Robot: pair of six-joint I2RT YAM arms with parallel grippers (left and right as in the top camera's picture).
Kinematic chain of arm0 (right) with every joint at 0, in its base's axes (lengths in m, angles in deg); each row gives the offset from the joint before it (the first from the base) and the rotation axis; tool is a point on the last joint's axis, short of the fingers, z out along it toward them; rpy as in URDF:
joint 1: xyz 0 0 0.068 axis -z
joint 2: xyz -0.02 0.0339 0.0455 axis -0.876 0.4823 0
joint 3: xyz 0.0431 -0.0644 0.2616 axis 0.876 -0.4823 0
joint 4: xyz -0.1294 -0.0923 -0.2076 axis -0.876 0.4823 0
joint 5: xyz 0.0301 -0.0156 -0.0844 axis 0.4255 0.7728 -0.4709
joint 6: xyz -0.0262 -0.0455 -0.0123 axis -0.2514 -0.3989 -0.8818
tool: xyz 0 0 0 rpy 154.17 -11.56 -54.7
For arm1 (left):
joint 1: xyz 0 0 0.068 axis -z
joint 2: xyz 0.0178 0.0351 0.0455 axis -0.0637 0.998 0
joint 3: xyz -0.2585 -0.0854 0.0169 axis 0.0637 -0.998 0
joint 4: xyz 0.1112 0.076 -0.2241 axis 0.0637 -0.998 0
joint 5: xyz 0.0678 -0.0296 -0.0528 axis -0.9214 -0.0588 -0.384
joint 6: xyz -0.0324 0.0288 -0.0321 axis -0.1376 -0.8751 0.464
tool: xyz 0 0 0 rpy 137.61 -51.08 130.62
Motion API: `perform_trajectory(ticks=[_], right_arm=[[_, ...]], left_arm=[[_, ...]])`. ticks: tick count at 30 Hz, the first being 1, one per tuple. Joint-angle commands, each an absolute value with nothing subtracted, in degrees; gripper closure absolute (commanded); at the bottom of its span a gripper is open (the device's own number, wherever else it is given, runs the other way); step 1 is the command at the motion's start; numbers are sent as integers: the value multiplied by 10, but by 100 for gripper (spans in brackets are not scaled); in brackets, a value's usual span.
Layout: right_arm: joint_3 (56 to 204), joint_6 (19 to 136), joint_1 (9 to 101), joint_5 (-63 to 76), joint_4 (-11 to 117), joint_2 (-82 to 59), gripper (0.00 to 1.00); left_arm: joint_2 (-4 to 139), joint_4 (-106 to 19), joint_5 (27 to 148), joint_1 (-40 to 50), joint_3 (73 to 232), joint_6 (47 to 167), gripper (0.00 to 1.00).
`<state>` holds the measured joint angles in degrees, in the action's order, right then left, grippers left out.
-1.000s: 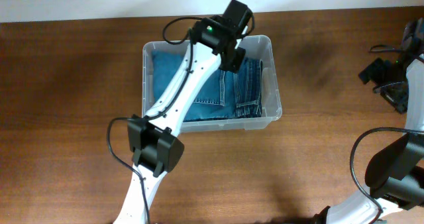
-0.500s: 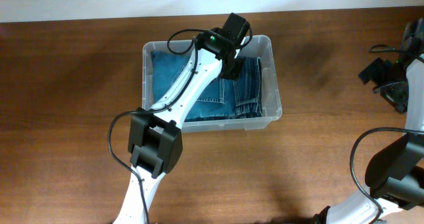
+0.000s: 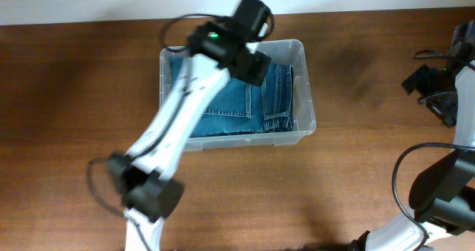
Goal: Pack container
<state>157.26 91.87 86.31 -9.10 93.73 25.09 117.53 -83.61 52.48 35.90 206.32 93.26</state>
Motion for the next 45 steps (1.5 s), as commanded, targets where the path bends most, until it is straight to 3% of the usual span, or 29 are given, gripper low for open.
perform_trajectory(ticks=[1,11,20,24,27,32,37,45], right_arm=[[1572,924,863,-98,937,252,2],[1572,924,863,-98,937,252,2],[1572,924,863,-98,938,252,2],[1572,924,863,-98,938,252,2],[1572,924,863,-98,938,252,2],[1572,924,863,-98,937,252,2],[1572,924,863,-98,937,252,2],[1572,924,863,-98,938,252,2]], left_arm=[[1075,-880,463,338,2083,931,1],[942,-1057,379,301,2082,991,1],[747,-1046,357,300,1964,1085,1],[586,-931,331,308,1799,1117,1],[438,-745,399,325,1603,1078,1],[313,-556,440,329,1363,1069,1],[298,-492,444,329,1224,1123,1],[322,-510,466,329,1186,1106,1]])
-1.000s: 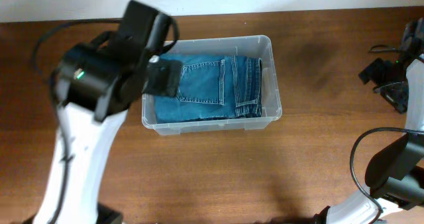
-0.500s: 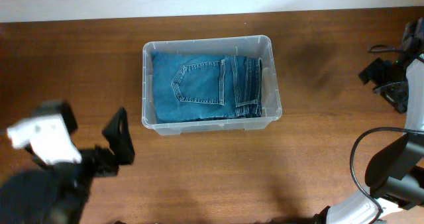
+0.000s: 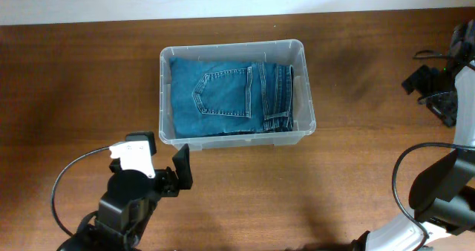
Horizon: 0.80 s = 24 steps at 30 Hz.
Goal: Pack container
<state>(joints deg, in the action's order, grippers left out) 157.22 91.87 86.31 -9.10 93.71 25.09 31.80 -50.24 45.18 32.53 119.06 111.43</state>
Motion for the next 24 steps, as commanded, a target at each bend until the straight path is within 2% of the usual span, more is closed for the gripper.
perform_trajectory(ticks=[1,8,17,24], right_arm=[[1572,924,863,-98,937,252,2],[1572,924,863,-98,938,252,1],[1572,924,863,-98,938,252,2],[1572,924,863,-98,938,252,2]], left_arm=[[324,-513,466,329,1186,1093,1],[350,-517,468,329,1186,977,1],[351,-504,473,324,1159,957,1],[233,-357,516,282,1010,896,1]])
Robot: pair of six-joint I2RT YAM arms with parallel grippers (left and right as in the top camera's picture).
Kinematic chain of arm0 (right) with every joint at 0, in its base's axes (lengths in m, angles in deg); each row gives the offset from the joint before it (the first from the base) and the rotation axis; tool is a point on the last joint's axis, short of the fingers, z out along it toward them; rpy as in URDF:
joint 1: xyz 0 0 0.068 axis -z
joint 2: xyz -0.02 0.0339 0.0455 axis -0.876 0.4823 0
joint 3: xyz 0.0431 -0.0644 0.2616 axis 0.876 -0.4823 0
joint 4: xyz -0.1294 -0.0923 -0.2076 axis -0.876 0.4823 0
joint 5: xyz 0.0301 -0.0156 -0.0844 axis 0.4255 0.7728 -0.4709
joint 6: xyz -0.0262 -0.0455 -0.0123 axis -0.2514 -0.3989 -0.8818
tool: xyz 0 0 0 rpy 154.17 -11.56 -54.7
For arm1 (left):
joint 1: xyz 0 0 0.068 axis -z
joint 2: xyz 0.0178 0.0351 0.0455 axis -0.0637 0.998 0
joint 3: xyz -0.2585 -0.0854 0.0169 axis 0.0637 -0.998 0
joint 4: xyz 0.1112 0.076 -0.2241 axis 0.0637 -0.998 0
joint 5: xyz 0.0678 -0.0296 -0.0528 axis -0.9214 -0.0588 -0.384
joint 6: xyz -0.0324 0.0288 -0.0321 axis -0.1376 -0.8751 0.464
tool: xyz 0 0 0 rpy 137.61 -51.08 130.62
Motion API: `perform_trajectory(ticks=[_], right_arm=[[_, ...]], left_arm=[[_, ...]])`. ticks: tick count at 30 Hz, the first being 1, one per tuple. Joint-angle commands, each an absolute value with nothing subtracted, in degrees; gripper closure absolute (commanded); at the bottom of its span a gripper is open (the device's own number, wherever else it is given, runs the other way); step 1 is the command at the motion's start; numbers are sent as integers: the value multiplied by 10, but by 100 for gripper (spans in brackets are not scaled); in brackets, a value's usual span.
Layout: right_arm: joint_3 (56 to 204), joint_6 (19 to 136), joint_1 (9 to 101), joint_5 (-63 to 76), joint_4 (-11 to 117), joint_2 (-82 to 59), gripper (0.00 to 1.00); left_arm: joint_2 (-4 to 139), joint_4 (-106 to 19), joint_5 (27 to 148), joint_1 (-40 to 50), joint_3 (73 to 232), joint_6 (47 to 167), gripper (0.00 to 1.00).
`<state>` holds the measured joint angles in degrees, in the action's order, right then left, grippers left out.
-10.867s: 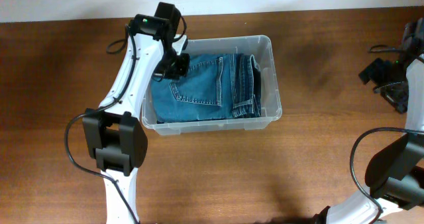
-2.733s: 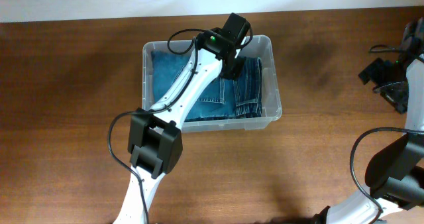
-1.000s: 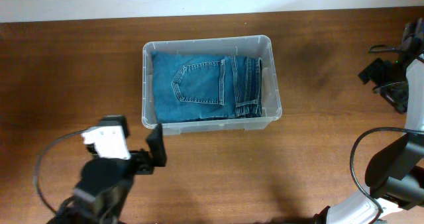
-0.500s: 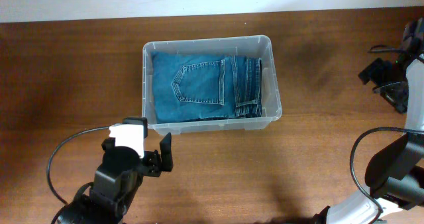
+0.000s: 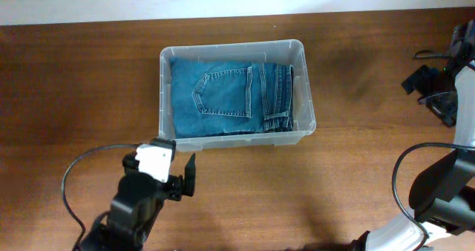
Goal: Pack container
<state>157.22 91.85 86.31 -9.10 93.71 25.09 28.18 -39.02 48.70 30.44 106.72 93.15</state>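
Note:
A clear plastic container (image 5: 303, 87) stands at the table's middle back. Folded blue jeans (image 5: 226, 95) lie flat inside it, back pocket up, filling most of the box. My left gripper (image 5: 157, 171) hovers low over the table just in front of the container's near left corner; its dark fingers (image 5: 189, 175) stand apart with nothing between them. My right gripper (image 5: 434, 95) is far off at the right edge, away from the container; its jaw state is unclear at this size.
Brown wooden table (image 5: 356, 177) all round. A black cable (image 5: 70, 180) loops from the left arm at the lower left. The right arm's base and cable (image 5: 415, 177) occupy the lower right corner.
My left gripper has shifted a little to the right and nearer the front edge of the table. The jeans, the container and the right arm have not changed.
First my left arm reached over the container with its gripper above the jeans at the back. Then it stood withdrawn in front of the box, the jeans lying fully in view inside. Now it sits slightly further right and lower, empty.

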Motion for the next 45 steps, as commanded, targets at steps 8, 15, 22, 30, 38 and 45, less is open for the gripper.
perform_trajectory(ticks=[8,15,22,30,38,45], right_arm=[[1572,924,863,-98,938,252,2],[1572,924,863,-98,938,252,1],[1572,924,863,-98,938,252,2],[1572,924,863,-98,938,252,2],[1572,924,863,-98,937,252,2],[1572,924,863,-98,938,252,1]], left_arm=[[81,-168,562,178,836,896,1],[13,-107,597,102,776,896,1],[-35,-99,601,65,753,874,1],[-34,-110,595,65,732,868,1],[-34,-137,596,65,732,825,1],[-34,-137,596,65,732,825,1]])
